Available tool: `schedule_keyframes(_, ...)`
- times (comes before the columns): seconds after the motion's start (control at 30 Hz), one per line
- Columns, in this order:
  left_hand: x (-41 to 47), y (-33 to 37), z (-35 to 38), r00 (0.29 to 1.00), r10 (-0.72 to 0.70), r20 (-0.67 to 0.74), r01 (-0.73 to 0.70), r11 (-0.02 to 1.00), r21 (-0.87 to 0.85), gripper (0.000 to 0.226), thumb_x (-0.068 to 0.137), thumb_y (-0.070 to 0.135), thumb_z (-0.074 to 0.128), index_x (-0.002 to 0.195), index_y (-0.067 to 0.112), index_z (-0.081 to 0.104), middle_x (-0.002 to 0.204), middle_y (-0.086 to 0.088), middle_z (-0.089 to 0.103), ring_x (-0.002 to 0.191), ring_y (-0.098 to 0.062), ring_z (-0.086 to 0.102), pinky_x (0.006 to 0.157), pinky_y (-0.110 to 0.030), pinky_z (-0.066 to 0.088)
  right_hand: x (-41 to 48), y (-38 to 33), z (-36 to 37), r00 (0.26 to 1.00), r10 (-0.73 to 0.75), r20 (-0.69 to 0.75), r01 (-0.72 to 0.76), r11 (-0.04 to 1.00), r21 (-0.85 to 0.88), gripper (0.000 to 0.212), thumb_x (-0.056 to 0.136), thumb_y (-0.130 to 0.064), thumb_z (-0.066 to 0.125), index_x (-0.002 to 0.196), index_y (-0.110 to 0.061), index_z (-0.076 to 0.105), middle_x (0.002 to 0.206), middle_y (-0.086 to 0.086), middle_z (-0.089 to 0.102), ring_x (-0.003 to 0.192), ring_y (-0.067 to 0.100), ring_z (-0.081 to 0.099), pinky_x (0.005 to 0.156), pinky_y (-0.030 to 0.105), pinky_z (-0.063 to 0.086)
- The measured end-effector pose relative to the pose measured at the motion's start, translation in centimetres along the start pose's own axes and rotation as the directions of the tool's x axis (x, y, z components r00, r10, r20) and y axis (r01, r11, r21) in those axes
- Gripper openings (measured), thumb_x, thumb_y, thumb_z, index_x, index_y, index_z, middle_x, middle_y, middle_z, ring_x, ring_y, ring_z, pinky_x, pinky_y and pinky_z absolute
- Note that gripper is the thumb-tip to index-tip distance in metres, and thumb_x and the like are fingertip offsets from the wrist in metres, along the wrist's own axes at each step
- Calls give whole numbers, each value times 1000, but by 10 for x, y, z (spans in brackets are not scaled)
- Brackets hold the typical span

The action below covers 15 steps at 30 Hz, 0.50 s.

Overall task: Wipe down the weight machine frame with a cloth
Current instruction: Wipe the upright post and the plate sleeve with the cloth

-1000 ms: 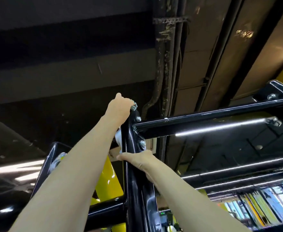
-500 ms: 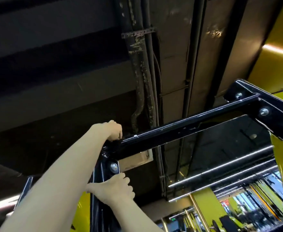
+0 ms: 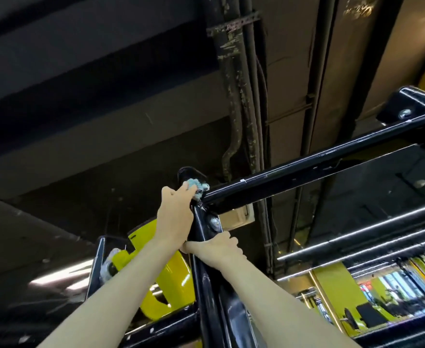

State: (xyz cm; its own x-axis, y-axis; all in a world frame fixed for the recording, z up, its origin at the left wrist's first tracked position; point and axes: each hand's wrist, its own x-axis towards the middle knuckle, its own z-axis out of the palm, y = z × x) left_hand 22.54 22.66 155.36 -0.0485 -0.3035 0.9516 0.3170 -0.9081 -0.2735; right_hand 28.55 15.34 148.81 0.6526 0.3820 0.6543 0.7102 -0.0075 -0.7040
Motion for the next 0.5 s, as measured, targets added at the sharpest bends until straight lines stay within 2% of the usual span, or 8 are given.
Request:
schedule_keyframes(0.07,1,3,0,986,-162,-44,160,986,-40,36,88,-6,38,117,7,56,82,1,40,76,-21,33,63,-29,26,6,0,3,1000,5,1,-5,1000,23,120,57,-71,70,146,-8,22,144,13,33,131,32,37,108,43,35)
schedule_keyframes(0.1,7,4,2,969,-243,-32,241,968,-65,33,89,-5,37,115,4,55,84,-6,43,76,-22,33,62,-28,19,5,1,3,1000,-3,-10,3,999,32,121,54,-71,70,146,-8,23,143,13,34,130,32,39,107,43,37)
schedule_keyframes(0.13,14,3,4,957,-289,-4,288,954,-86,30,90,-3,38,115,1,55,90,-13,49,81,-28,39,63,-27,19,4,1,2,1000,-12,-19,13,999,48,123,50,-72,70,146,-8,25,141,13,36,128,32,40,106,44,38)
schedule_keyframes(0.23,31,-3,1,900,-423,103,436,878,-196,27,90,2,44,114,-4,56,116,-23,56,110,-40,50,85,-38,39,3,3,6,999,-21,-30,23,997,73,130,39,-74,66,146,-12,26,140,11,39,125,33,43,104,47,40)
schedule_keyframes(0.33,45,-18,-1,801,-539,263,598,749,-286,32,93,6,45,123,-2,50,128,-22,50,114,-38,52,91,-39,43,1,5,9,999,-31,-38,34,994,103,129,40,-71,70,146,-11,27,138,9,43,122,30,47,102,45,43)
schedule_keyframes(0.4,53,-27,0,793,-536,290,608,722,-329,31,94,7,44,123,-1,52,128,-21,51,112,-37,53,85,-35,44,1,5,10,998,-35,-53,41,992,123,122,48,-70,73,144,-9,32,133,9,49,117,27,52,99,41,46)
schedule_keyframes(0.43,51,-26,0,821,-512,253,571,746,-343,31,93,6,44,121,0,55,125,-21,53,110,-36,53,84,-34,42,2,5,10,996,-40,-80,50,992,118,114,53,-69,75,142,-8,35,129,8,52,114,26,54,98,40,47)
schedule_keyframes(0.5,34,-17,2,934,-341,103,355,872,-337,35,91,2,44,122,7,60,119,-19,56,108,-34,50,81,-27,36,2,3,12,985,-38,-170,56,993,100,105,55,-71,72,135,-10,42,118,6,55,109,26,56,99,41,45)
